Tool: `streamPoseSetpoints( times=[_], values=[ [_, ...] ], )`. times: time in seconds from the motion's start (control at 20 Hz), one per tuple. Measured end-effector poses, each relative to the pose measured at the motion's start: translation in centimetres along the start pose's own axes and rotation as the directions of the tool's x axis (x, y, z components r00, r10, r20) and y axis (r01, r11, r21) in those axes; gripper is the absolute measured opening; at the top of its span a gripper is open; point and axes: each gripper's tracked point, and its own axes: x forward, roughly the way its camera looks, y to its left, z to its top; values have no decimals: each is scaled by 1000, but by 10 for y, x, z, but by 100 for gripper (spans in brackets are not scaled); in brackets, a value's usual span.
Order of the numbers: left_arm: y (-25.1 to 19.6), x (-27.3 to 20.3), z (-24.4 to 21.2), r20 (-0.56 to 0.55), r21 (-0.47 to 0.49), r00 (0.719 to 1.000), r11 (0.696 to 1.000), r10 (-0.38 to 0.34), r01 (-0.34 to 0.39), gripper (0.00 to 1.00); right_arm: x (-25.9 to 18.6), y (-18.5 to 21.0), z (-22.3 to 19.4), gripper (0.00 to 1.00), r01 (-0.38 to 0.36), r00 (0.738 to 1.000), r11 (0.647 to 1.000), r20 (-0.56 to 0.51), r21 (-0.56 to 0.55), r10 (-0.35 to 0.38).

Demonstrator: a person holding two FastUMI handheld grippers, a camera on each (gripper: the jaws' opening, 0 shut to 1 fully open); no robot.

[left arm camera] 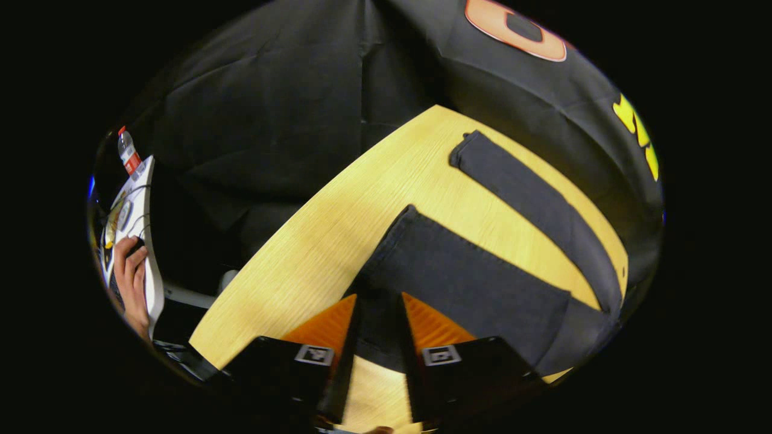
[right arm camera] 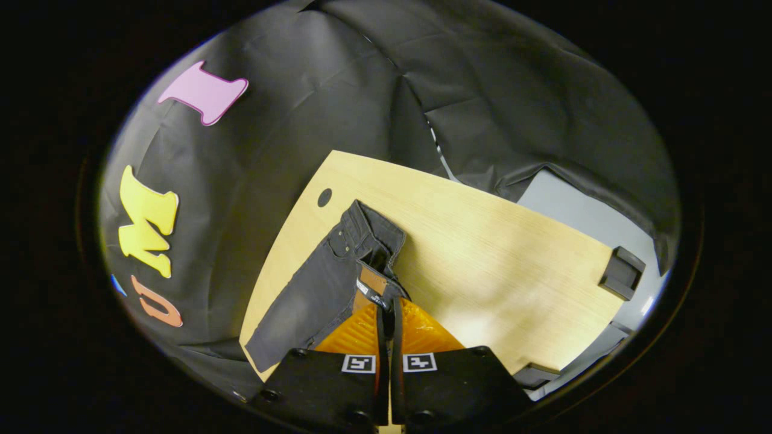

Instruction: Grasp the waist and the cuffs of the jeans and fold them to make the two legs overlap; first hold the waist and fold one-third of the jeans toward the cuffs, then hold the cuffs and fold the remaining one-third in the same direction to finish folding.

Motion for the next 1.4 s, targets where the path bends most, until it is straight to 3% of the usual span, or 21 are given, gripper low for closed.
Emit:
streamPoseSetpoints(
  times=[0.15, 0.2, 0.4, 0.55, 0.6, 0.85, 0.95, 1.1, 1.3, 1.4],
  values=[
    [4, 10, -15, -63, 23, 998, 999, 26, -25, 100, 1, -1, 0, 2, 13, 1000, 1000, 3, -2, -13],
    [7, 12, -27, -104, 29, 994, 999, 30, -27, 100, 0, -1, -2, 2, 16, 1000, 1000, 2, 3, -16],
    [0, 13, -20, -72, 19, 997, 1000, 25, -24, 97, 2, -3, -3, 2, 36, 999, 999, 3, 4, -36],
    [1, 10, -21, -123, 10, 992, 1000, 17, -15, 94, 3, -3, -4, 2, 40, 999, 999, 6, 10, -40],
    [0, 12, -20, -143, 18, 990, 1000, 2, 0, 90, 4, -3, -5, 2, 40, 999, 999, 4, 4, -40],
    [-21, 16, -16, -117, -11, 993, 1000, -22, 21, 13, 6, -4, -8, 2, 38, 999, 999, 0, 8, -38],
    [-21, 16, -16, -143, -74, 989, 996, -50, 40, 5, 6, -3, -6, 2, 34, 999, 999, 7, 21, -34],
    [-37, 6, -7, -171, -261, 972, 959, -159, 111, 4, 4, -3, 1, 2, 18, 999, 999, 34, 40, -19],
    [-60, -24, 38, -104, -279, 968, 941, -230, 193, 4, -1, 21, 11, 2, -46, 998, 998, 50, 51, 43],
    [-82, -40, 69, -64, -342, 953, 904, -297, 259, 4, -4, 37, 17, 2, -91, 995, 993, 50, 72, 87]
  ],
)
